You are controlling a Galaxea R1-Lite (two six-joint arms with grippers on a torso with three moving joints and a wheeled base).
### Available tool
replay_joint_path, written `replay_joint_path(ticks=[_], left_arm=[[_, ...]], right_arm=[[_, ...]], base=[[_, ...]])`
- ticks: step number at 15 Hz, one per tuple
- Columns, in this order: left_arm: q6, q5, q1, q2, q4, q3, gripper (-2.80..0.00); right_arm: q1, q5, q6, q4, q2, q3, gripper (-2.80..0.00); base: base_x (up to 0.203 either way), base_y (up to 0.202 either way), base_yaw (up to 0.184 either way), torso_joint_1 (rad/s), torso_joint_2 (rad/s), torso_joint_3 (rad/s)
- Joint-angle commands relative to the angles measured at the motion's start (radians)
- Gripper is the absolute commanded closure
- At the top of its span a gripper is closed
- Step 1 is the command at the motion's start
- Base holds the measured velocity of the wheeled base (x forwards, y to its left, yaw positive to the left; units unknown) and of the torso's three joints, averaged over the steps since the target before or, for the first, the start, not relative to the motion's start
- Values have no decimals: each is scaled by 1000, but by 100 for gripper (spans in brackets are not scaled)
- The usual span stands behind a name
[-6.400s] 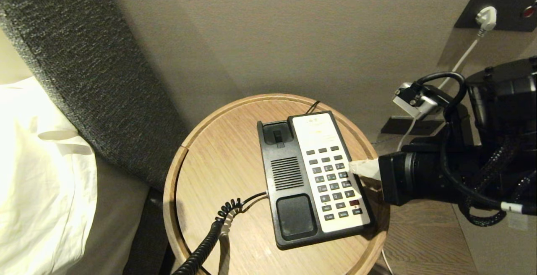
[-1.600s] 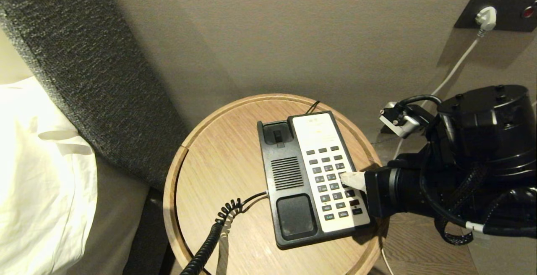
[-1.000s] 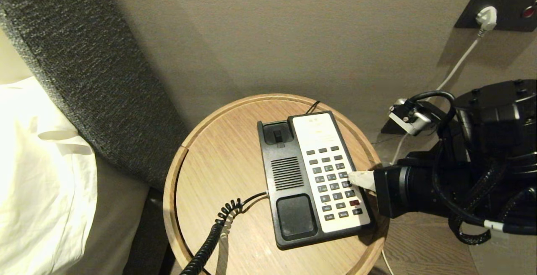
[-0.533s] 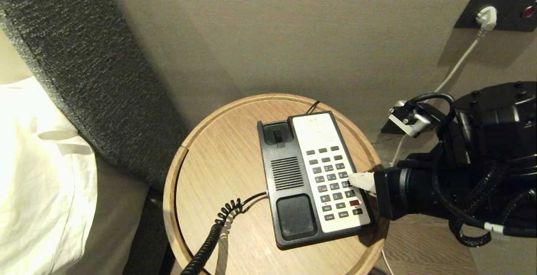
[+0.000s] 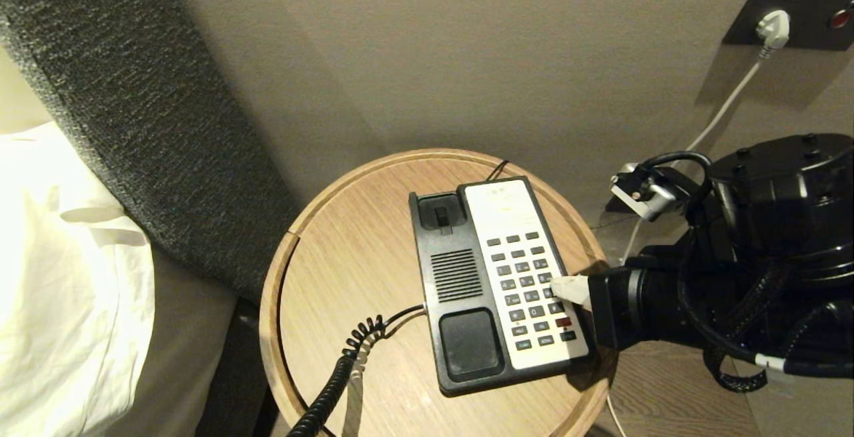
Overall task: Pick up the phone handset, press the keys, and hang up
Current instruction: Dial the number
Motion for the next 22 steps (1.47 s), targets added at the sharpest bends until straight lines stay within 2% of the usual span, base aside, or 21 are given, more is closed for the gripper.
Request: replay_joint_path(ticks=[1, 22], left_arm=[[-10, -3, 0, -3, -4, 4, 0], [-11, -3, 0, -13, -3, 15, 0]], right_arm=[[0, -2, 2, 1, 8, 5, 0], [18, 1, 3, 32, -49, 19, 0]], base=[[0, 0, 0, 0, 0, 0], [0, 0, 0, 0, 0, 0]])
